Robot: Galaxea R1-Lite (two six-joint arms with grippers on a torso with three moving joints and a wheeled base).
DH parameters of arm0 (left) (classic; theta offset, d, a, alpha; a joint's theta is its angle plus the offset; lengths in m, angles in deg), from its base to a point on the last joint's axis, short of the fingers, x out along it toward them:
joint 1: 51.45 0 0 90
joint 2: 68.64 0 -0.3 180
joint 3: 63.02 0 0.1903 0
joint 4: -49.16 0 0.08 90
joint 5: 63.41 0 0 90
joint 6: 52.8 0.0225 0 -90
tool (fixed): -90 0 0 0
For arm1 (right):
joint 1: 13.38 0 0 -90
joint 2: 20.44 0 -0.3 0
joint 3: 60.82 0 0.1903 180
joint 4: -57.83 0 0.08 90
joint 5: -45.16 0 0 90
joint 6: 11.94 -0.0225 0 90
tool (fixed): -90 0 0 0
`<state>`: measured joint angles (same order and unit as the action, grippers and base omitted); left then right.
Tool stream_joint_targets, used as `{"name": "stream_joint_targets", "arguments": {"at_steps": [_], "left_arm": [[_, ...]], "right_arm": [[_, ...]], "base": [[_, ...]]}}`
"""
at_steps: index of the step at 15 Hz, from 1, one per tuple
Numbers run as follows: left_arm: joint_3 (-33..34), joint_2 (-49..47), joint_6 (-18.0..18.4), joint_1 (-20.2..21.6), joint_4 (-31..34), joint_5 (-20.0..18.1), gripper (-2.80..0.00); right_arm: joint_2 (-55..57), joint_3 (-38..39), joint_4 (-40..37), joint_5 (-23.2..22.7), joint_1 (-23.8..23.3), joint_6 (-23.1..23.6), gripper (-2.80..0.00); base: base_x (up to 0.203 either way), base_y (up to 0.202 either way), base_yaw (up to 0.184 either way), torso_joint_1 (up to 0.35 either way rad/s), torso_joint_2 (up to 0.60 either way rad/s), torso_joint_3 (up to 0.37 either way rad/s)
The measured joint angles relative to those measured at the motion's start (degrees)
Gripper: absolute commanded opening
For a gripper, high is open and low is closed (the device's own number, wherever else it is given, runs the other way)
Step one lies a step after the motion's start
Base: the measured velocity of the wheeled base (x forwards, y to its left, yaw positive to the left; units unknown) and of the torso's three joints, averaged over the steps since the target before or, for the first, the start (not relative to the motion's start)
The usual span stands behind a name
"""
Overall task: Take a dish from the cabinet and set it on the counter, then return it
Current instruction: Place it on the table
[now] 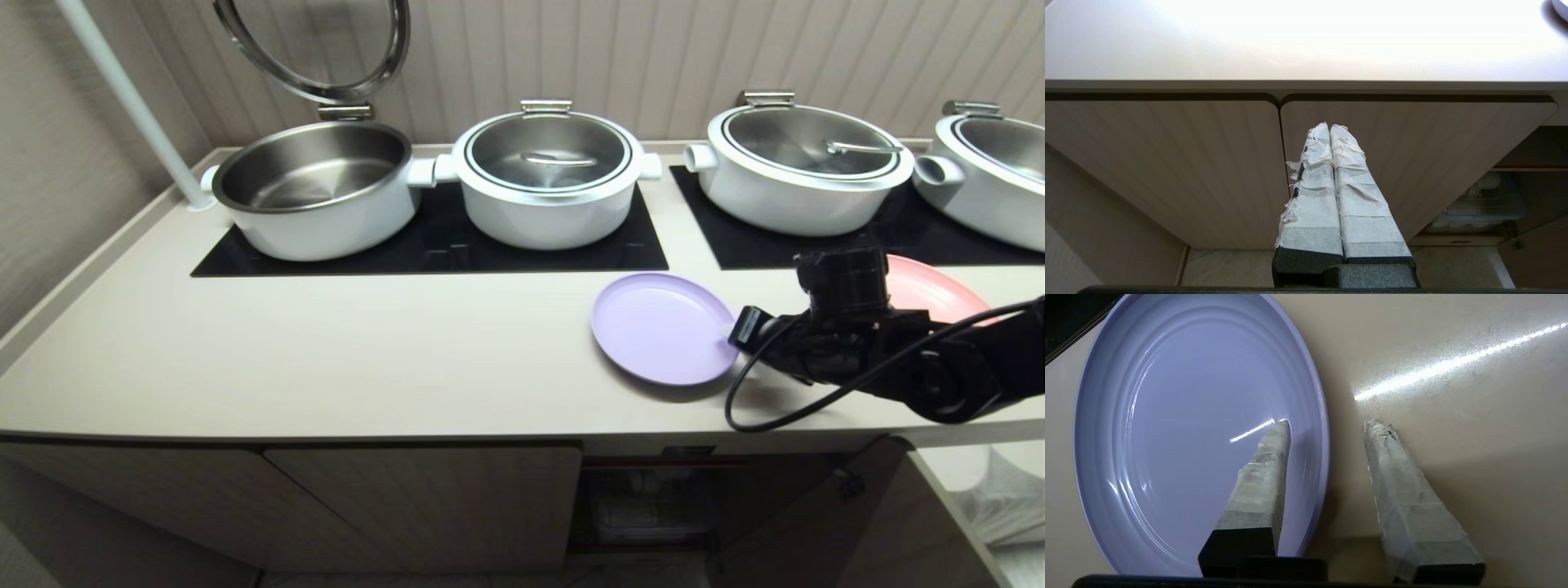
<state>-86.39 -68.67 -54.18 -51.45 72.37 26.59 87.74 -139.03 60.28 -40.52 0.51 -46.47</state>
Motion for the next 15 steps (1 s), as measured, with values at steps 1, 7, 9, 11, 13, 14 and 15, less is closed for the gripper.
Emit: {"name": "stream_joint_targets", "arguments": {"at_steps": [1,7,9,11,13,14,15], "left_arm": [[0.0,0.0,0.01,0.0,0.0,0.0,-2.8],[0.0,0.0,0.01,0.0,0.0,0.0,-2.8],[0.0,0.0,0.0,0.0,-0.01,0.0,-2.8],[0.0,0.0,0.0,0.0,0.0,-0.02,-2.8],[0.0,0.0,0.0,0.0,0.0,0.0,-2.8],[0.0,0.0,0.01,0.0,0.0,0.0,-2.8],[0.0,0.0,0.0,0.0,-0.01,0.0,-2.8]], "right_arm": [[0.0,-0.1,0.0,0.03,0.0,0.03,0.0],[-0.25,-1.1,0.06,0.41,-0.02,1.05,0.0],[-0.81,-0.42,0.05,0.49,-0.02,3.39,0.0],[-1.57,0.22,1.39,0.47,-0.02,5.21,0.0],[-2.23,0.82,2.79,1.25,-0.02,6.35,0.0],[-2.61,1.29,2.9,1.84,-0.02,8.05,0.0],[-3.04,1.8,3.03,2.61,-0.02,9.94,0.0]], "base": [[0.0,0.0,0.0,0.0,0.0,0.0],[0.0,0.0,0.0,0.0,0.0,0.0],[0.0,0.0,0.0,0.0,0.0,0.0],[0.0,0.0,0.0,0.0,0.0,0.0],[0.0,0.0,0.0,0.0,0.0,0.0],[0.0,0.0,0.0,0.0,0.0,0.0],[0.0,0.0,0.0,0.0,0.0,0.0]]}}
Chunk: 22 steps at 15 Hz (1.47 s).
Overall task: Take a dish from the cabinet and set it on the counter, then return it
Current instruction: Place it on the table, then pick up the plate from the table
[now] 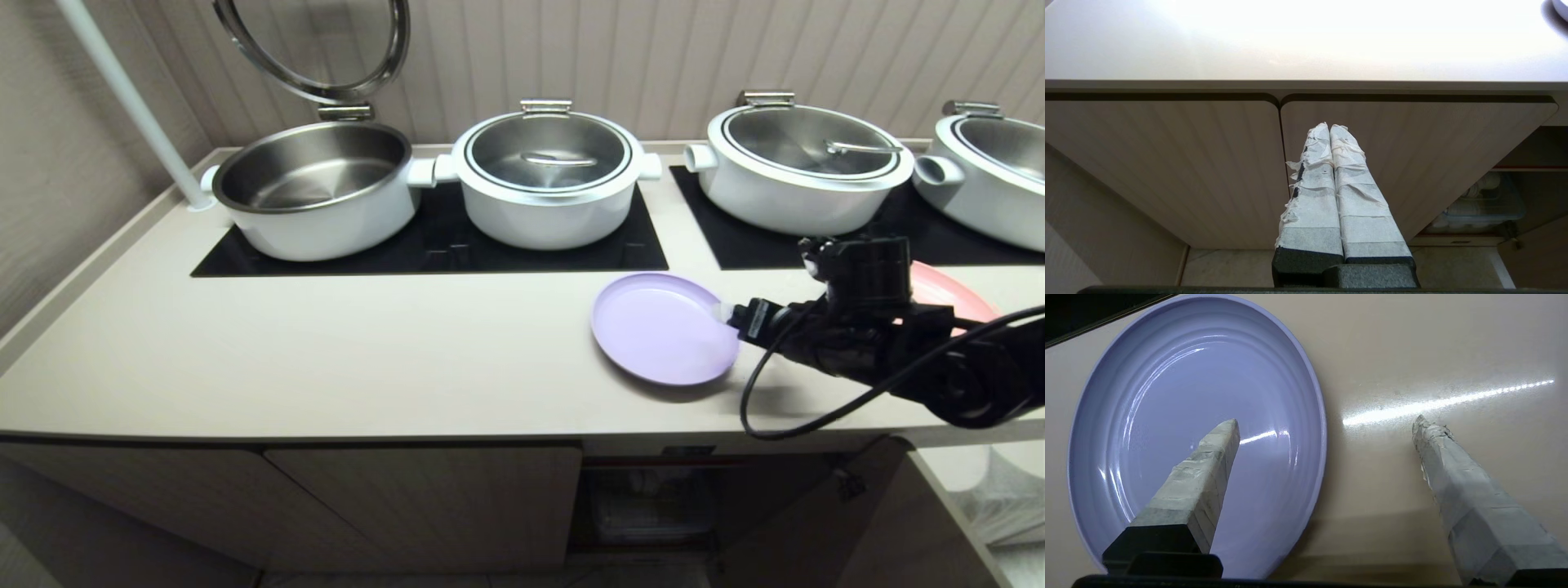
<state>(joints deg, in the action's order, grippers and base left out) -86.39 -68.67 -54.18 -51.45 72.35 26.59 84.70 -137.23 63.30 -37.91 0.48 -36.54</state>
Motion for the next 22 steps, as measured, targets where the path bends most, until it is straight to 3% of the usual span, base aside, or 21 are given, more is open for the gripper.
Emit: {"name": "stream_joint_targets", "arguments": {"at_steps": [5,6,16,22], "left_arm": [[0.0,0.0,0.01,0.0,0.01,0.0,-2.8],[0.0,0.0,0.0,0.0,0.0,0.0,-2.8],[0.0,0.0,0.01,0.0,0.01,-0.01,-2.8],[0.0,0.0,0.0,0.0,-0.01,0.0,-2.8]], "right_arm": [[-2.44,3.98,6.1,0.94,0.0,5.18,0.0],[-3.07,5.55,8.24,0.92,0.0,6.53,-2.8],[-10.95,15.29,15.8,0.86,0.01,12.58,-2.8],[-19.12,26.47,19.7,0.96,-0.13,16.8,-2.8]], "base": [[0.0,0.0,0.0,0.0,0.0,0.0],[0.0,0.0,0.0,0.0,0.0,0.0],[0.0,0.0,0.0,0.0,0.0,0.0],[0.0,0.0,0.0,0.0,0.0,0.0]]}}
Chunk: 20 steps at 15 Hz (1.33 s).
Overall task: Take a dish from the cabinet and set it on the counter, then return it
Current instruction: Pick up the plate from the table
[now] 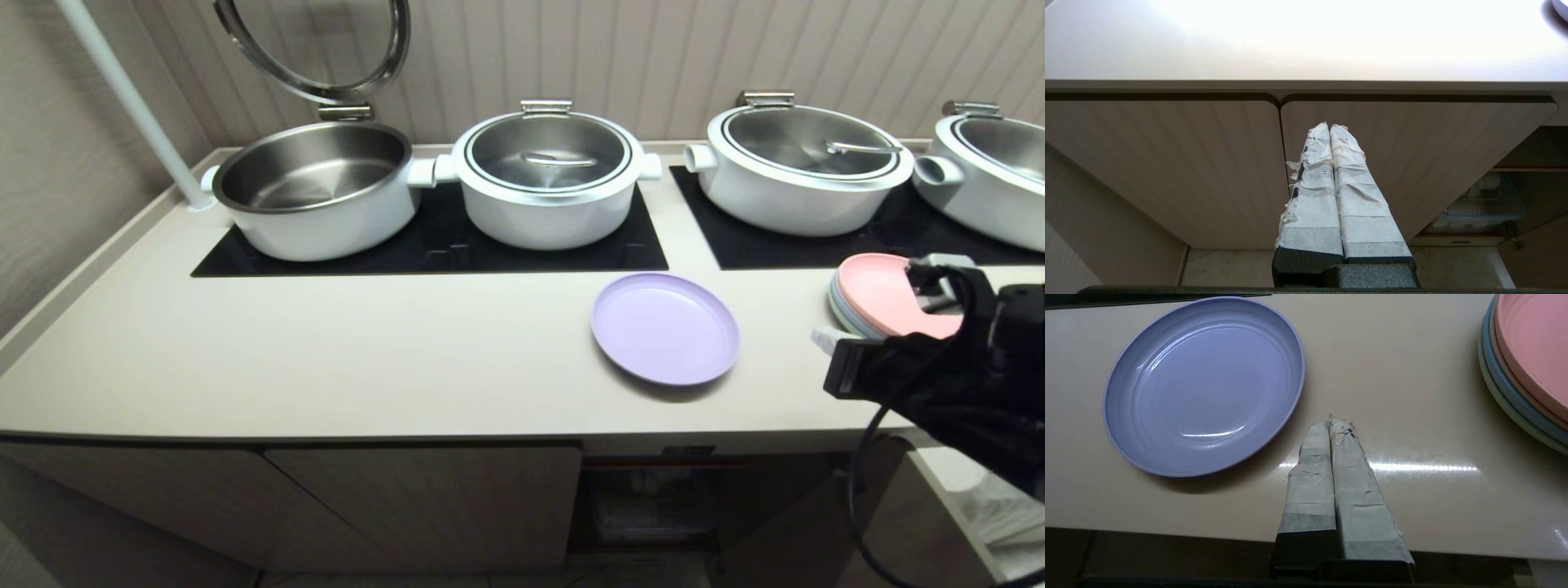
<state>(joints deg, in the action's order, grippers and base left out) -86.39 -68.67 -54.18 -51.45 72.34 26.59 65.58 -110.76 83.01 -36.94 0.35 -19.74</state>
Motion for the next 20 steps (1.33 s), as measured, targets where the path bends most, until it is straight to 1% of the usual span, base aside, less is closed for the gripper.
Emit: {"name": "stream_joint_targets", "arguments": {"at_steps": [4,7,10,13,15,17,20], "left_arm": [[0.0,0.0,0.01,0.0,0.03,0.0,-2.8],[0.0,0.0,0.01,0.0,0.02,-0.02,-2.8],[0.0,0.0,0.01,0.0,0.02,-0.02,-2.8],[0.0,0.0,0.0,0.0,0.02,0.0,-2.8],[0.0,0.0,0.0,0.0,0.02,0.0,-2.8],[0.0,0.0,0.0,0.0,0.02,-0.02,-2.8],[0.0,0.0,0.0,0.0,0.01,-0.02,-2.8]], "right_arm": [[-7.35,9.94,1.53,1.71,-0.26,2.26,-2.8],[-13.22,16.8,1.61,3.21,-0.3,2.77,-2.8],[-19.05,22.21,1.58,4.53,-0.37,2.82,-2.8],[-24.53,25.65,0.2,4.69,-0.85,2.82,-2.8],[-28.11,26.2,-2.74,4.69,-2.51,2.79,-2.8],[-32.1,26.44,-7.34,4.63,-5.07,2.77,-2.8],[-39.56,26.55,-16.61,4.55,-8.13,2.68,-2.8]], "base": [[0.0,0.0,0.0,0.0,0.0,0.0],[0.0,0.0,0.0,0.0,0.0,0.0],[0.0,0.0,0.0,0.0,0.0,0.0],[0.0,0.0,0.0,0.0,0.0,0.0],[0.0,0.0,0.0,0.0,0.0,0.0],[0.0,0.0,0.0,0.0,0.0,0.0],[0.0,0.0,0.0,0.0,0.0,0.0]]}}
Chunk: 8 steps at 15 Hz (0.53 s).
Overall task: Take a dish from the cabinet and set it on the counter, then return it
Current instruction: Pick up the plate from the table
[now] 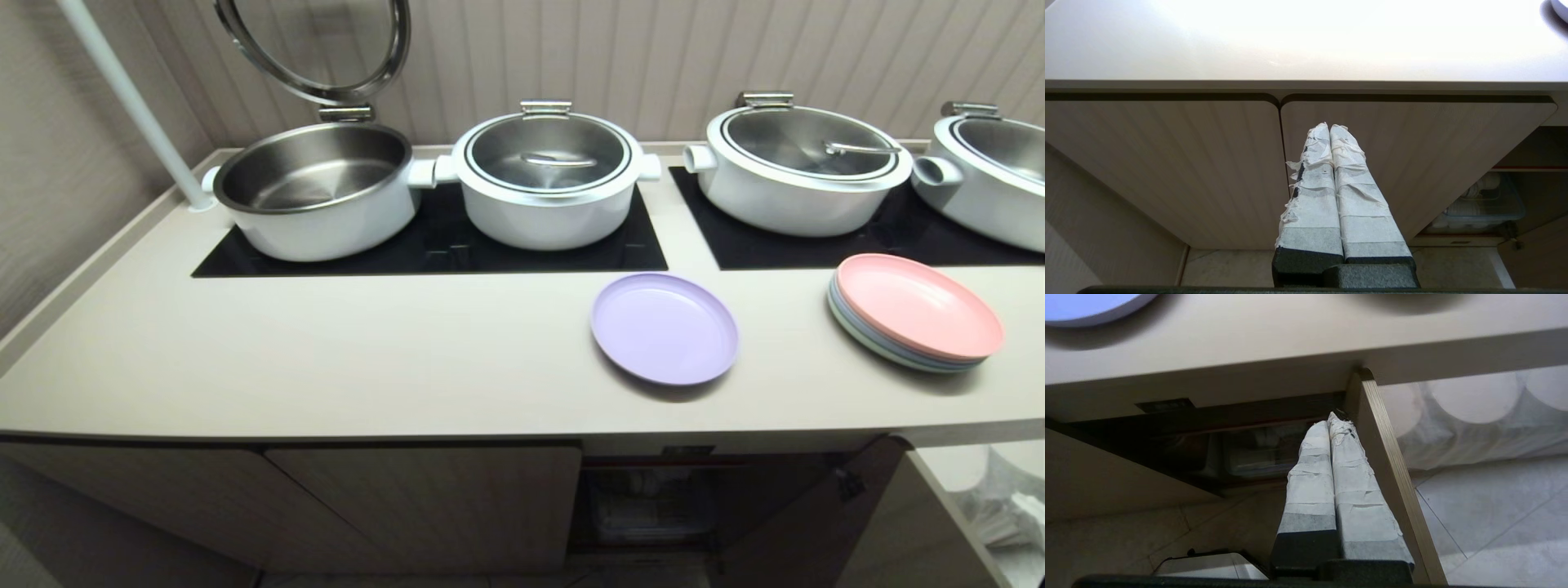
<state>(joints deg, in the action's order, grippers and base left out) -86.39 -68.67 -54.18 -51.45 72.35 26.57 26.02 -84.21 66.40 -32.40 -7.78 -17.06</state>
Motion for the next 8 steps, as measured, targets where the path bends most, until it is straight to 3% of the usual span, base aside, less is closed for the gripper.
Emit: {"name": "stream_joint_targets", "arguments": {"at_steps": [5,8], "left_arm": [[0.0,0.0,0.01,0.0,0.01,0.02,-2.8],[0.0,0.0,0.0,0.0,0.02,0.02,-2.8]], "right_arm": [[-12.22,0.02,-12.98,0.11,-1.25,0.27,-2.8],[-18.3,0.02,-18.74,0.28,-1.28,2.71,-2.8]], "base": [[0.0,0.0,0.0,0.0,0.0,0.0],[0.0,0.0,0.0,0.0,0.0,0.0]]}}
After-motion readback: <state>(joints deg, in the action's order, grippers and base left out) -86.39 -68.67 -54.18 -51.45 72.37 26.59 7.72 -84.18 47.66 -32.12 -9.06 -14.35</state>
